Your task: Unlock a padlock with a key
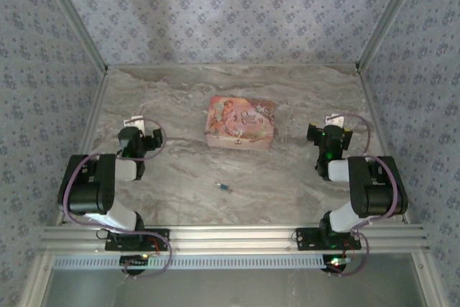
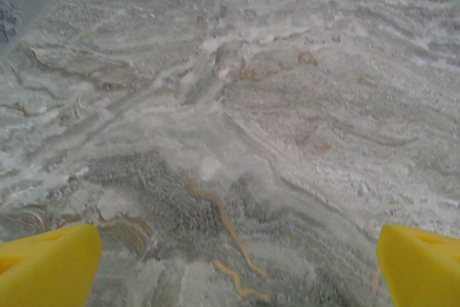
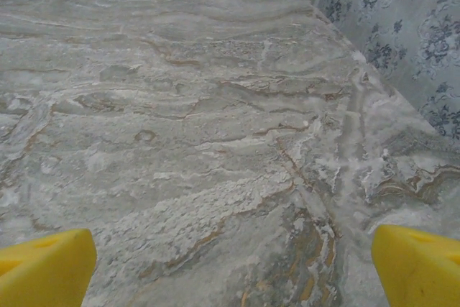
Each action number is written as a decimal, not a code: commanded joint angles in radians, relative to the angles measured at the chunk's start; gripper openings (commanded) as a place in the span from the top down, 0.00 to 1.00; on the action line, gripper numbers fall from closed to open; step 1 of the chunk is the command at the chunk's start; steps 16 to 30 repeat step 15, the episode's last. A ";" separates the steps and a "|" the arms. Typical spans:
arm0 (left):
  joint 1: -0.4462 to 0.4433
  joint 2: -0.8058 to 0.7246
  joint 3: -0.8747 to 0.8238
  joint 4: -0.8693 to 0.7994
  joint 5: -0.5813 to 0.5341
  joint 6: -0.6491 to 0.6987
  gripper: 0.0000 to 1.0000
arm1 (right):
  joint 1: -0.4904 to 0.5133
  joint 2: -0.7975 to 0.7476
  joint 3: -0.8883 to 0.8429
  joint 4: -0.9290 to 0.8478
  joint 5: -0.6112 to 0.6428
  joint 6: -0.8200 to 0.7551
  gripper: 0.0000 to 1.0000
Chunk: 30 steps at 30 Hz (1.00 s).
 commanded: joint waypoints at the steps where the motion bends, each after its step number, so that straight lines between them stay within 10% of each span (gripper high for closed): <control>1: 0.000 -0.010 0.014 0.069 -0.032 0.011 0.02 | 0.013 0.007 -0.009 0.059 -0.023 -0.013 0.00; 30: -0.021 -0.011 0.010 0.079 -0.082 0.017 0.02 | -0.010 0.004 0.004 0.033 -0.129 -0.027 0.00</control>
